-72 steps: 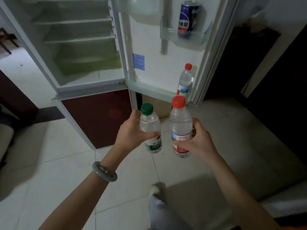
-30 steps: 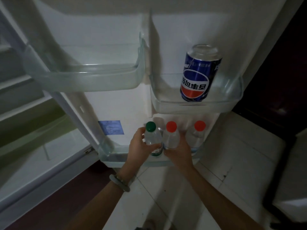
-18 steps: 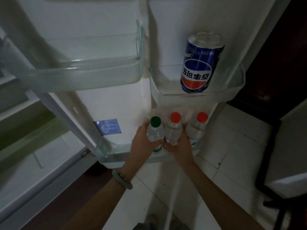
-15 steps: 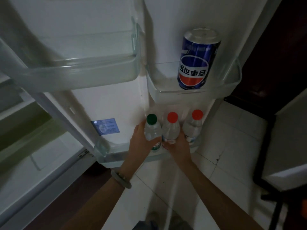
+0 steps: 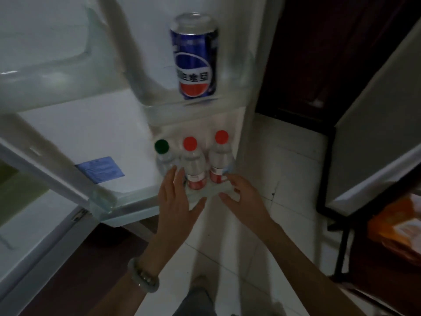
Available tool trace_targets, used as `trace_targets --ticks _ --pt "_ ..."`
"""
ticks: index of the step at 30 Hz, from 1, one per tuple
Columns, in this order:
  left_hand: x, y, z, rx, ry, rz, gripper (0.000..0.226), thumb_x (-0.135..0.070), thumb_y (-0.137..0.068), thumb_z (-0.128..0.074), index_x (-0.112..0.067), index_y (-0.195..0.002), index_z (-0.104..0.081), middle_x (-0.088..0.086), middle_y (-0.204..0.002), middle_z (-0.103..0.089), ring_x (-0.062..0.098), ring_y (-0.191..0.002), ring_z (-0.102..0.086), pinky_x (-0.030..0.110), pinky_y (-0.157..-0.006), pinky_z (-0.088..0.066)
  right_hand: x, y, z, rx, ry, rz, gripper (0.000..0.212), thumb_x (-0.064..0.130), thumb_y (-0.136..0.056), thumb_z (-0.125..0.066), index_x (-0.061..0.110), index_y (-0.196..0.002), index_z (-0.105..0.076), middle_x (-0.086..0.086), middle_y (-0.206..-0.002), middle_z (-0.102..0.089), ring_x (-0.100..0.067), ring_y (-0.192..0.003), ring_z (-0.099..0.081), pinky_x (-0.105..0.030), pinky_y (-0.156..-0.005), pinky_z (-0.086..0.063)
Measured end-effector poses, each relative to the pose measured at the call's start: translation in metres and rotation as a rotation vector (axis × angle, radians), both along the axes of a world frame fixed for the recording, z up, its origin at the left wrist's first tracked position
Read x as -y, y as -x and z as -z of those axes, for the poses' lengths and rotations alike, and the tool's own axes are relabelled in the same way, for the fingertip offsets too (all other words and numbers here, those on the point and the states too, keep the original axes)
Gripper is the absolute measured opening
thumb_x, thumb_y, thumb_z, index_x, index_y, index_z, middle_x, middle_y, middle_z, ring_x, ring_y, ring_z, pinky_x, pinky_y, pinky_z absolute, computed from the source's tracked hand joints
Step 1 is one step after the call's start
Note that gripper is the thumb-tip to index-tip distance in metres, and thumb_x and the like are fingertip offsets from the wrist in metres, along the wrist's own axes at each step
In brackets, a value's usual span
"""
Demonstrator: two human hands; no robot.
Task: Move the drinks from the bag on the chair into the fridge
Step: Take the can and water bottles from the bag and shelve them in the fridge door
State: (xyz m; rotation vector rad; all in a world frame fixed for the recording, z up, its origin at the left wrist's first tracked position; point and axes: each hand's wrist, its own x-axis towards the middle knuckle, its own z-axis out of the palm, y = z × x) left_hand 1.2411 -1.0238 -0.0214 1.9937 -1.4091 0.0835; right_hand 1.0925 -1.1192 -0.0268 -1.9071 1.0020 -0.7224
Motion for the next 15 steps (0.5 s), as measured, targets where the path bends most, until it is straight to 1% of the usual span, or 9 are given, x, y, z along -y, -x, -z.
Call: trace_targets --ticks 2,4,7,8,12,15 --pt "-0.001 0.027 0.0 0.094 -0.06 0.088 0.074 -0.046 -0.082 -0.057 -0.001 -0.136 -0.032 0.022 -0.141 -0.037 0.035 -0.131 -0.032 0.051 -0.106 -0.032 0.0 0.034 -0.008 -0.111 0.115 -0.028 0.051 0.02 -0.083 -0.067 0.009 -0.129 -0.047 -0.007 -0.127 -0.053 -0.021 -0.116 -0.049 -0.035 -0.101 -0.039" --pt "0.004 0.059 0.001 0.152 -0.127 0.166 0.073 -0.048 -0.083 -0.052 -0.001 -0.136 -0.034 0.022 -0.141 -0.039 0.037 -0.131 -0.035 0.053 -0.103 -0.034 -0.004 0.072 -0.018 -0.217 0.237 -0.013 0.054 0.021 -0.084 -0.066 0.008 -0.131 -0.045 -0.011 -0.13 -0.051 -0.024 -0.119 -0.046 -0.034 -0.102 -0.037" --pt "0.016 0.118 0.003 0.205 -0.162 0.258 0.071 -0.047 -0.083 -0.053 -0.001 -0.135 -0.037 0.022 -0.14 -0.041 0.038 -0.13 -0.036 0.053 -0.103 -0.036 -0.01 0.136 -0.028 -0.311 0.462 0.047 0.054 0.015 -0.076 -0.071 0.003 -0.124 -0.049 -0.017 -0.12 -0.057 -0.032 -0.107 -0.055 -0.039 -0.09 -0.048" --pt "0.019 0.14 0.003 0.207 -0.169 0.288 0.071 -0.048 -0.083 -0.053 -0.001 -0.134 -0.038 0.021 -0.14 -0.042 0.038 -0.13 -0.036 0.052 -0.103 -0.036 -0.012 0.159 -0.029 -0.34 0.498 0.066 0.055 0.013 -0.074 -0.072 0.002 -0.123 -0.049 -0.018 -0.119 -0.058 -0.033 -0.105 -0.057 -0.04 -0.088 -0.05" --pt "0.035 0.233 0.005 0.212 -0.169 0.413 0.071 -0.048 -0.082 -0.05 0.0 -0.134 -0.04 0.02 -0.139 -0.043 0.032 -0.13 -0.034 0.05 -0.104 -0.034 -0.017 0.256 -0.027 -0.461 0.535 0.169 0.06 0.013 -0.07 -0.076 0.0 -0.123 -0.05 -0.02 -0.12 -0.058 -0.034 -0.108 -0.056 -0.042 -0.088 -0.05" --pt "0.046 0.3 0.01 0.226 -0.15 0.506 0.072 -0.048 -0.082 -0.052 -0.001 -0.135 -0.037 0.019 -0.139 -0.041 0.03 -0.129 -0.032 0.047 -0.106 -0.03 -0.022 0.326 -0.024 -0.547 0.546 0.255 0.063 0.014 -0.07 -0.076 0.002 -0.126 -0.048 -0.019 -0.123 -0.056 -0.033 -0.113 -0.054 -0.042 -0.093 -0.045"
